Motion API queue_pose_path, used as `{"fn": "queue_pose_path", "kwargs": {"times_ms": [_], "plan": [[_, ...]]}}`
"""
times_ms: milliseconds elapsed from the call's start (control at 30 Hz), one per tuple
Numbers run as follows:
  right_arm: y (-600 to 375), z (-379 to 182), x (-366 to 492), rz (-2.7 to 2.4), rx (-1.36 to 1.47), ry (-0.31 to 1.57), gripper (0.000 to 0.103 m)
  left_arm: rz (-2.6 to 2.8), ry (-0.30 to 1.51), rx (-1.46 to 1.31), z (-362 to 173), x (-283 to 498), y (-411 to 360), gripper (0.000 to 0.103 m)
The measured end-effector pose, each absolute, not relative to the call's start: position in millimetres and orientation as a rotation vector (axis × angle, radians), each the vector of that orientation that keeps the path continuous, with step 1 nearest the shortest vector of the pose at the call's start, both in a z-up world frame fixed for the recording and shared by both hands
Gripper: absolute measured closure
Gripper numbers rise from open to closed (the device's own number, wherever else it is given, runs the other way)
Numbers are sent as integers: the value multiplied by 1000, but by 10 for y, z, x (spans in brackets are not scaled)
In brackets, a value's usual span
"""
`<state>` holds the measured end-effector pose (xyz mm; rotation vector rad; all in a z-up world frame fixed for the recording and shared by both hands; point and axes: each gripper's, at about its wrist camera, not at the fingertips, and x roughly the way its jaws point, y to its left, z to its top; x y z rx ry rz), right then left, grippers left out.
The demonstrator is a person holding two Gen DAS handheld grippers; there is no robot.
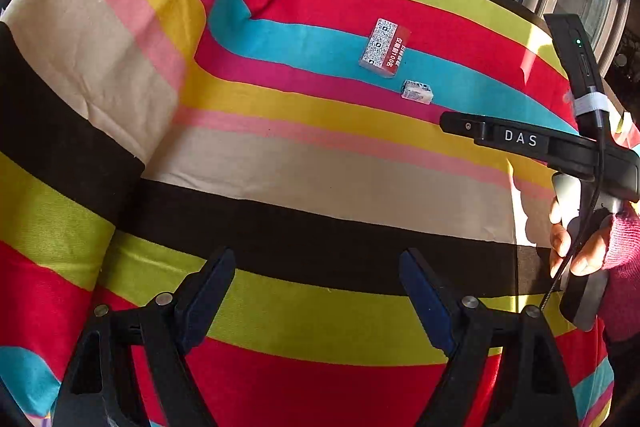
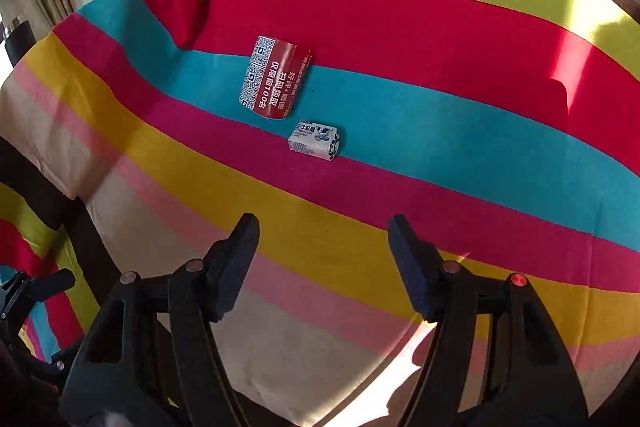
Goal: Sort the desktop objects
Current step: 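Move both tools back over the striped table, then grasp the red QR box with the left tool while the right tool grasps the white milk candy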
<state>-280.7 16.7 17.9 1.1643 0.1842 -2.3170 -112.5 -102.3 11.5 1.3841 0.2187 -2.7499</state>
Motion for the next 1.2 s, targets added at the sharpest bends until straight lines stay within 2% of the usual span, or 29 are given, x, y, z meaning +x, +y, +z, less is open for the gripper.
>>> {"fn": "queue_pose_path", "kwargs": {"times_ms": [200, 300, 333, 400, 667, 867, 933, 967, 1000, 1033, 1067, 1200], "plan": [[-196, 132, -3134, -2384, 1180, 224, 33, -2745, 138, 1366, 90, -1477, -1106, 18], [-327, 119, -3139, -2416, 1158, 346, 33, -2742, 129, 1366, 68, -1655, -1167, 18], [-323, 125, -3132, -2413, 1153, 350, 40, -2741, 125, 1366, 57, -1720, -1177, 18], [-260, 150, -3100, -2409, 1129, 355, 63, -2744, 113, 1362, 47, -1851, -1180, 18], [355, 179, -2823, -2345, 1111, 357, 64, -2866, 69, 1326, 110, -2422, -862, 18], [552, 202, -2723, -2345, 1113, 355, 64, -2918, -197, 1194, 205, -2875, -449, 18], [552, 211, -2706, -2348, 1110, 367, 64, -2937, -222, 1181, 194, -3011, -401, 18], [560, 215, -2702, -2347, 1111, 365, 64, -2945, -215, 1179, 174, -3059, -401, 20], [571, 219, -2702, -2346, 1112, 359, 63, -2942, -190, 1194, 150, -3096, -415, 25], [582, 223, -2700, -2344, 1113, 354, 63, -2936, -154, 1226, 129, -3125, -440, 64], [587, 228, -2695, -2344, 1113, 354, 63, -2930, -128, 1237, 120, -3124, -466, 61], [605, 246, -2671, -2347, 1111, 363, 63, -2945, -70, 1258, 107, -3006, -522, 62]]}}
